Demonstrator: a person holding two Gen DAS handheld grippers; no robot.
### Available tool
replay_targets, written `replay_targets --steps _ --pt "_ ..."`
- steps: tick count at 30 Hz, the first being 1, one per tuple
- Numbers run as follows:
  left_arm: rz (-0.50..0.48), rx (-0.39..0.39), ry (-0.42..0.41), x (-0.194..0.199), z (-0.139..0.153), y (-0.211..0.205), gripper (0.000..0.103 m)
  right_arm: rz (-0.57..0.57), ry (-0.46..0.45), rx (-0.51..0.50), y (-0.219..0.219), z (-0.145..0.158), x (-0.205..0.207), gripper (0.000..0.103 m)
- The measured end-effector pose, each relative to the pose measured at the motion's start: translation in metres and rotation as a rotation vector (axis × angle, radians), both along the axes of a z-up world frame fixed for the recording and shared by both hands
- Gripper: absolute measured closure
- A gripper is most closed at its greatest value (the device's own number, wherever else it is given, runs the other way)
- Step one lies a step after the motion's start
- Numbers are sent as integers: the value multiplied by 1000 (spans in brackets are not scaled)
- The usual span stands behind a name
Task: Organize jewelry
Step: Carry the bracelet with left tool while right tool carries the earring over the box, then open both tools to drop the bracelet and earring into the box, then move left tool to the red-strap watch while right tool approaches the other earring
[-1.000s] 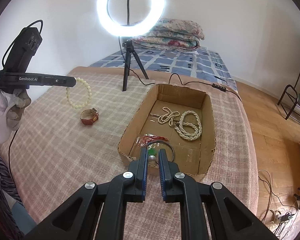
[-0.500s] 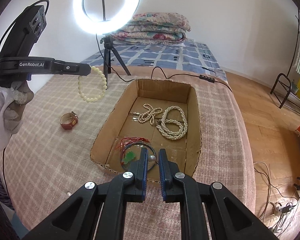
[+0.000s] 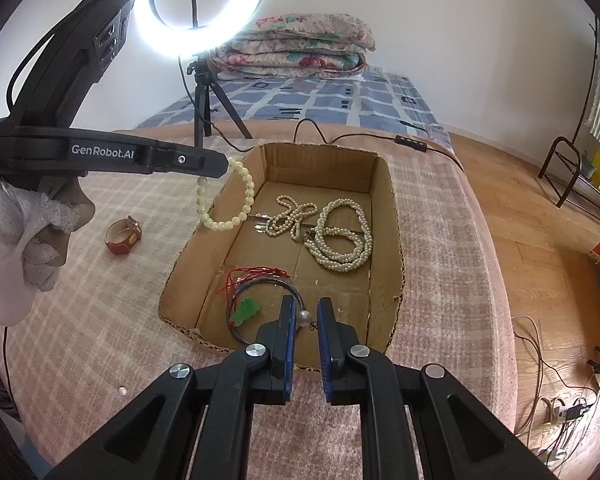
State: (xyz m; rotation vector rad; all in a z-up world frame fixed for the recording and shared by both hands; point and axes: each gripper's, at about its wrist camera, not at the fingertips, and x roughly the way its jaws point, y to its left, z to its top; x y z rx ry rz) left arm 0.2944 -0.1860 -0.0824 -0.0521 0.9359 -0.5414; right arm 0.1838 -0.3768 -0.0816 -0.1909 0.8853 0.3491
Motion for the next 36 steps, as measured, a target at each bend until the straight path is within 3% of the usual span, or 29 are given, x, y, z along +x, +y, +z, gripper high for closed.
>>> replay_targets --steps 5,7,8,9,10,12,15,16,36 --pt "2 8 3 0 0 0 98 9 8 14 1 0 0 90" --pt "6 24 -1 0 1 0 90 6 -4 6 3 1 -2 69" --pt "9 26 -6 -1 2 -1 73 5 -11 -1 4 1 -3 65" --pt "15 23 -15 -2 4 1 60 6 -18 -6 5 2 -4 52" --pt "23 20 -24 -3 5 2 56 11 -27 -5 6 3 -5 38" --pt "27 21 -29 -4 8 3 52 24 -50 -6 9 6 -9 25" --pt "34 32 -39 -5 10 3 39 36 -81 -36 16 8 -14 10" --pt "33 31 -44 -6 11 4 39 37 -91 -47 18 8 -16 7" --pt "60 43 -66 -25 36 31 39 39 -135 -43 28 26 -32 4"
